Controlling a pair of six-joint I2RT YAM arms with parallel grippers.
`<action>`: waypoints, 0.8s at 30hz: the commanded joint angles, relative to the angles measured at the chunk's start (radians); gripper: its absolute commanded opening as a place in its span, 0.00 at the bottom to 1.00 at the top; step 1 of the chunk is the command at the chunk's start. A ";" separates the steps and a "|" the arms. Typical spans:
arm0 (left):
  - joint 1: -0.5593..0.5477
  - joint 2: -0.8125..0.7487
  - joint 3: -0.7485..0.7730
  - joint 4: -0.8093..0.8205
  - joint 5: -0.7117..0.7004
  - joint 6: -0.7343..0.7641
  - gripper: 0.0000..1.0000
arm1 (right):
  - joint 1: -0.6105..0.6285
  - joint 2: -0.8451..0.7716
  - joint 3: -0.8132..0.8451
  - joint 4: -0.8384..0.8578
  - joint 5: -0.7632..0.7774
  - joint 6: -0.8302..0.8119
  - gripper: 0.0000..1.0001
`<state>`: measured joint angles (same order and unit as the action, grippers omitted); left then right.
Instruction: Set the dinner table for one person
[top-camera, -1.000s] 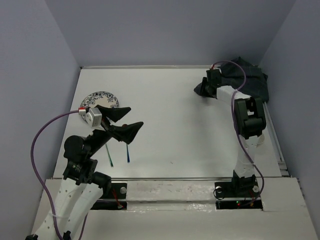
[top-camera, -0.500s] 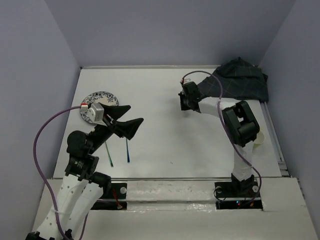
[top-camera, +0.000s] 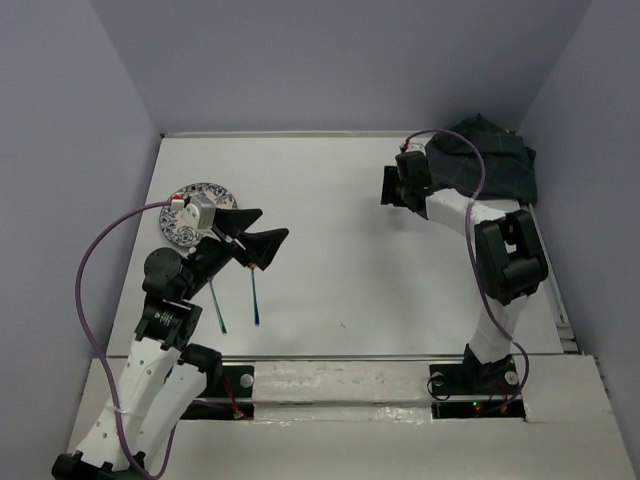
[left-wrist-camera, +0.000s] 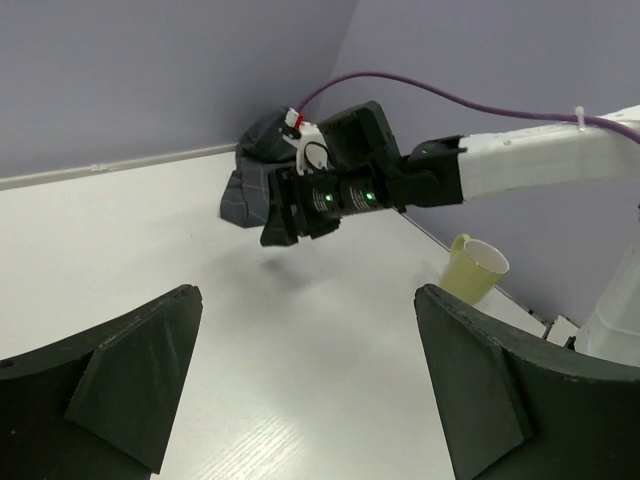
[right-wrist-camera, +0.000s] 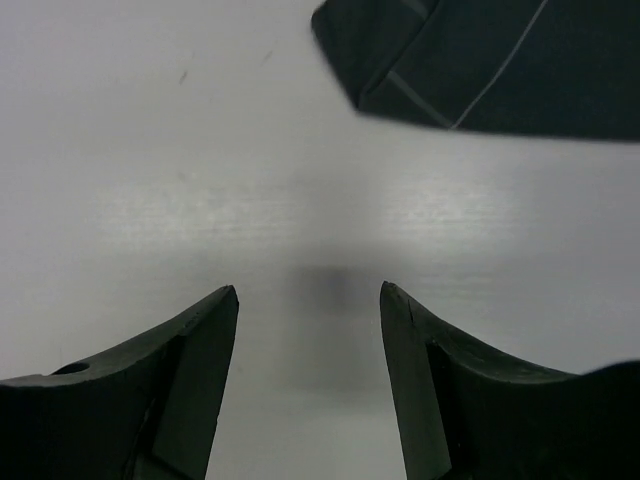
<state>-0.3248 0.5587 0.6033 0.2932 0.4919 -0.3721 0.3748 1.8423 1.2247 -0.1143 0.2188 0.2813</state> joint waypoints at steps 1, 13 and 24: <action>0.004 -0.016 0.038 0.029 0.004 0.013 0.99 | -0.063 0.134 0.192 -0.016 0.037 -0.005 0.65; 0.004 -0.005 0.046 0.027 0.019 0.018 0.99 | -0.096 0.526 0.710 -0.243 0.103 -0.068 0.63; 0.024 0.026 0.085 -0.014 -0.067 0.058 0.99 | 0.091 0.241 0.274 -0.027 -0.128 -0.056 0.00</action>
<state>-0.3096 0.5838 0.6231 0.2703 0.4725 -0.3500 0.3130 2.2402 1.6627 -0.1955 0.2146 0.2367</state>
